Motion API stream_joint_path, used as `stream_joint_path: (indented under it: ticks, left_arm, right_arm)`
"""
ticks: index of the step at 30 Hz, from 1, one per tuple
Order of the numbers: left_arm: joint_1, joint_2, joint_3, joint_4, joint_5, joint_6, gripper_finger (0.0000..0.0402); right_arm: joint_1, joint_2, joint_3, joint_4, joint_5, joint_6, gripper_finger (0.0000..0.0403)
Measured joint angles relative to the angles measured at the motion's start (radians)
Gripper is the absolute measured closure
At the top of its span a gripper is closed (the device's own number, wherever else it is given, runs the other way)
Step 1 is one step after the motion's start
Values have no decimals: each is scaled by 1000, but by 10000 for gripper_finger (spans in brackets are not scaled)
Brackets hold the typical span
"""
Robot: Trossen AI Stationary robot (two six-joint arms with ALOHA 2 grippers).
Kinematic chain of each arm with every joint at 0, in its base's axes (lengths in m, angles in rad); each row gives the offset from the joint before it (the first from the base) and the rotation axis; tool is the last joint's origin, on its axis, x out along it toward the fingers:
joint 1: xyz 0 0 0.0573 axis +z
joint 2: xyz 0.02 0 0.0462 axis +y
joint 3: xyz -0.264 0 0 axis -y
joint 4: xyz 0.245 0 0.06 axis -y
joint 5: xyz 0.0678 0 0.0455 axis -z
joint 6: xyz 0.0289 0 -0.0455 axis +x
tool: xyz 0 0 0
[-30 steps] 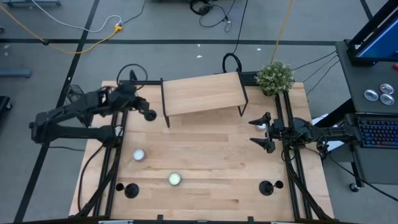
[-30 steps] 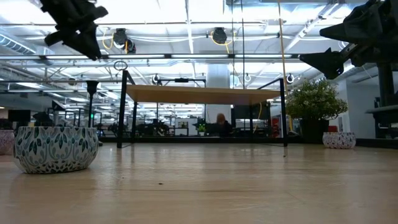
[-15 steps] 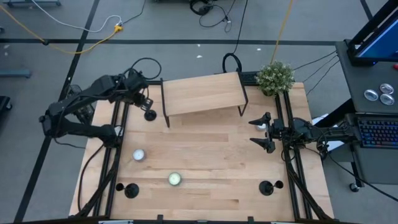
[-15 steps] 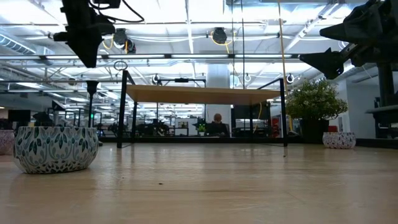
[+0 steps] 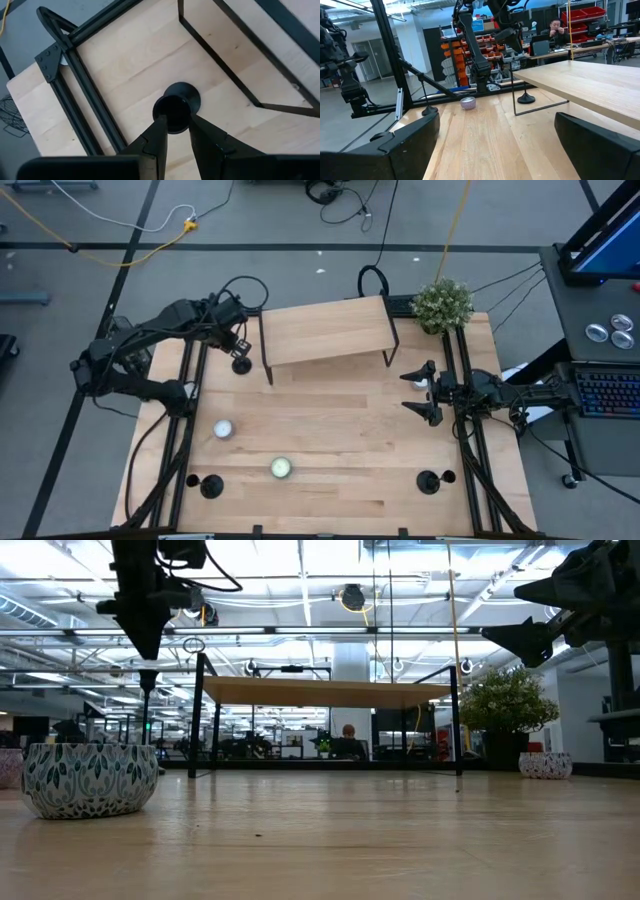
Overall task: Pick & Place candle stick holders
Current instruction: Put the top black candle holder on the shelf
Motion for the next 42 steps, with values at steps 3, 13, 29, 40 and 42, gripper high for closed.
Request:
stream_joint_path:
  ticks: [3, 13, 29, 40, 42]
  left_arm:
    - [12, -1, 0, -4, 0, 8, 316]
    - [63, -1, -1, -32, 1, -6, 316]
    - [74, 13, -1, -31, 19, -30, 316]
    - [84, 113, 2, -27, 14, 0, 316]
    - [88, 126, 2, -25, 14, 5, 316]
  right_arm:
    - [0, 0, 0, 0, 0, 0, 14]
    - [0, 0, 0, 0, 0, 0, 14]
    - [0, 0, 0, 0, 0, 0, 14]
    - [0, 0, 0, 0, 0, 0, 14]
    - [0, 0, 0, 0, 0, 0, 14]
